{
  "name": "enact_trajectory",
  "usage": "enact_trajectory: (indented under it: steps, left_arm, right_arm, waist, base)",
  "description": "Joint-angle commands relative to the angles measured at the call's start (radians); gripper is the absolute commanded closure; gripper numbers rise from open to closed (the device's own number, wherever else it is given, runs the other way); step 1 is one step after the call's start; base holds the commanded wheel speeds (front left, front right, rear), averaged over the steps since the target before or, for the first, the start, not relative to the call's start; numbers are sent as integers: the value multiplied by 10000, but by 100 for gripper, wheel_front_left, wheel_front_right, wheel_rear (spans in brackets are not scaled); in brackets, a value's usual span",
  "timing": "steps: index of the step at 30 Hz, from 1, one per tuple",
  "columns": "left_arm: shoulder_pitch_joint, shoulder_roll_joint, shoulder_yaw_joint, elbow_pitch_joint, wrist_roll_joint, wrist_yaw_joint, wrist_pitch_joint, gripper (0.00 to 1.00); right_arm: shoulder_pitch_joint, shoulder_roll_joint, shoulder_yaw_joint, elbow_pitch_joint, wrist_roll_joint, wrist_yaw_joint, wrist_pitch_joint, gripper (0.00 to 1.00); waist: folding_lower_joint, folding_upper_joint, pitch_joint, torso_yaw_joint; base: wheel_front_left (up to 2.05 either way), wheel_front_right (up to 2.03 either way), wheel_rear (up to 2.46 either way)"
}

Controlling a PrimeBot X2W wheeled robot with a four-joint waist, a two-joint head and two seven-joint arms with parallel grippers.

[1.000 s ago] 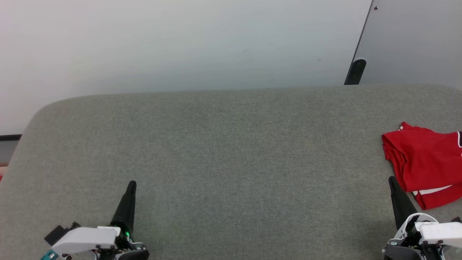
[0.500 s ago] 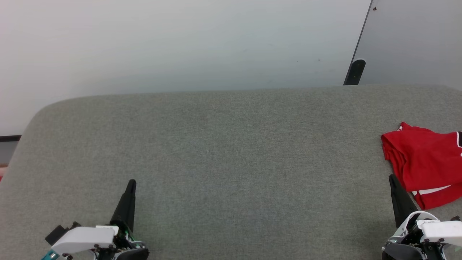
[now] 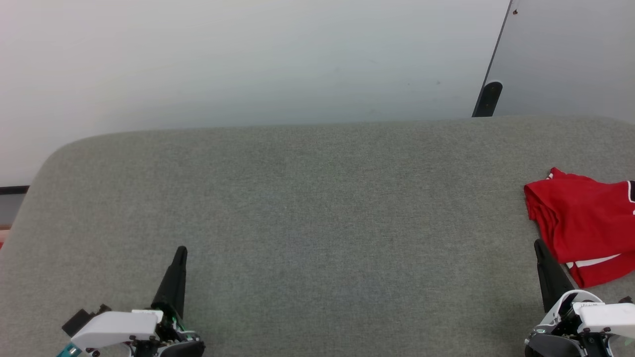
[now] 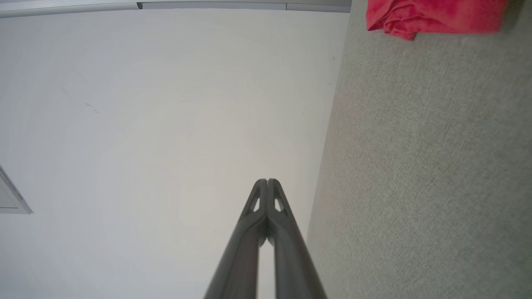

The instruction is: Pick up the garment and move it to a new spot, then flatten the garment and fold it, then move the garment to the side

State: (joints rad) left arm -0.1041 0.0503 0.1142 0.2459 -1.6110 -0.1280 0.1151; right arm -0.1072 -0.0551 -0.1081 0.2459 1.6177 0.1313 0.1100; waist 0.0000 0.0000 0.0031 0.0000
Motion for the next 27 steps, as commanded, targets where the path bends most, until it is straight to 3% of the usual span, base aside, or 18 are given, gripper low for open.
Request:
enact_trajectory:
  steps: [1,27]
  left_arm:
    - [-108,-7,22,13,-26,-58,25,100]
    - [-107,-7,18,11,-30,-58,21,100]
  right_arm:
    - [-31,29,-26,5,-11,-10,11,100]
    - [-35,43,-42,6,-32,-10,37,100]
  waist:
    - [0,0,0,0]
    - [0,0,0,0]
  base:
    - [0,0,0]
    - [0,0,0]
